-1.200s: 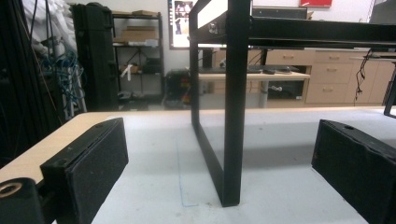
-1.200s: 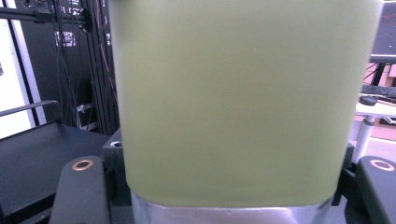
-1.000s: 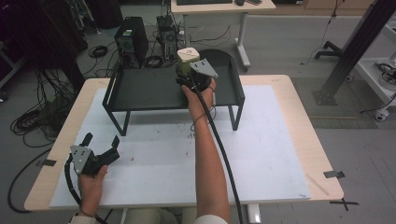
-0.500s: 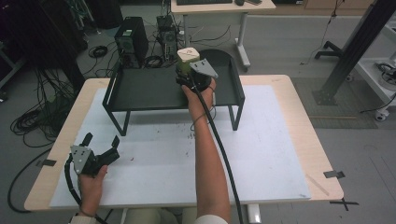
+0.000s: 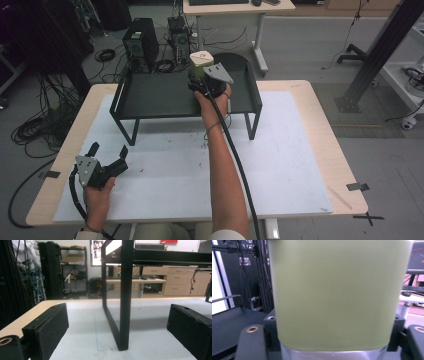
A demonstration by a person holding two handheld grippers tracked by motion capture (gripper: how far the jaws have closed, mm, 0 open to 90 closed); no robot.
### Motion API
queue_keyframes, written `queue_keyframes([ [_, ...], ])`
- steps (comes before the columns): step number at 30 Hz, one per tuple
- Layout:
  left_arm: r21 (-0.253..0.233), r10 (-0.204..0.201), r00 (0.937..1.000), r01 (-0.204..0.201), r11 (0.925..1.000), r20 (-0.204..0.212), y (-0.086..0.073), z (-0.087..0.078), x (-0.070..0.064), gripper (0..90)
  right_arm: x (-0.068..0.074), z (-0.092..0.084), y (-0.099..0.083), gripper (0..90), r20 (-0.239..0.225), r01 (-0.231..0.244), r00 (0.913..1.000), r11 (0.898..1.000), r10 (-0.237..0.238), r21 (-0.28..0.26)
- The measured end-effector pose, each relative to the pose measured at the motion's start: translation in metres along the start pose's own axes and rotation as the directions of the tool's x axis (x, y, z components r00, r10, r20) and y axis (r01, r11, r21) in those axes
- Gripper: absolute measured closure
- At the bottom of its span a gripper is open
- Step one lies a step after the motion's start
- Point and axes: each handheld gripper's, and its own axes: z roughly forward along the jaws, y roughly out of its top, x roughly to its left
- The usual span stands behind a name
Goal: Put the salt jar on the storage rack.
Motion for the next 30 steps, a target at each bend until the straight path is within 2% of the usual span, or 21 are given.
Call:
queue_keyframes([
  [6, 0.000, 0.000, 1.0000, 0.000, 1.0000, 0.000, 0.0000, 0.0001, 0.0000, 4.2, 0.0004, 0.0003, 0.0000, 15.6, 0.003, -0.001, 1.0000, 1.000, 0.001, -0.003],
  [10, 0.001, 0.001, 1.0000, -0.001, 1.0000, -0.001, 0.0000, 0.0000, 0.0000, 4.2, 0.0008, 0.0005, -0.0001, 6.0, 0.015, -0.011, 0.9998, 1.000, 0.011, -0.009],
  [13, 0.000, 0.000, 1.0000, 0.000, 1.0000, 0.000, 0.0000, 0.0000, 0.0000, 4.3, 0.0005, 0.0005, -0.0001, 5.4, 0.009, -0.025, 0.9997, 1.000, 0.025, -0.011],
  [30, 0.000, 0.000, 1.0000, 0.000, 1.0000, 0.000, 0.0000, 0.0000, 0.0001, 4.4, 0.0014, -0.0041, 0.0048, 3.9, -0.006, -0.023, 0.9997, 1.000, 0.023, 0.010],
])
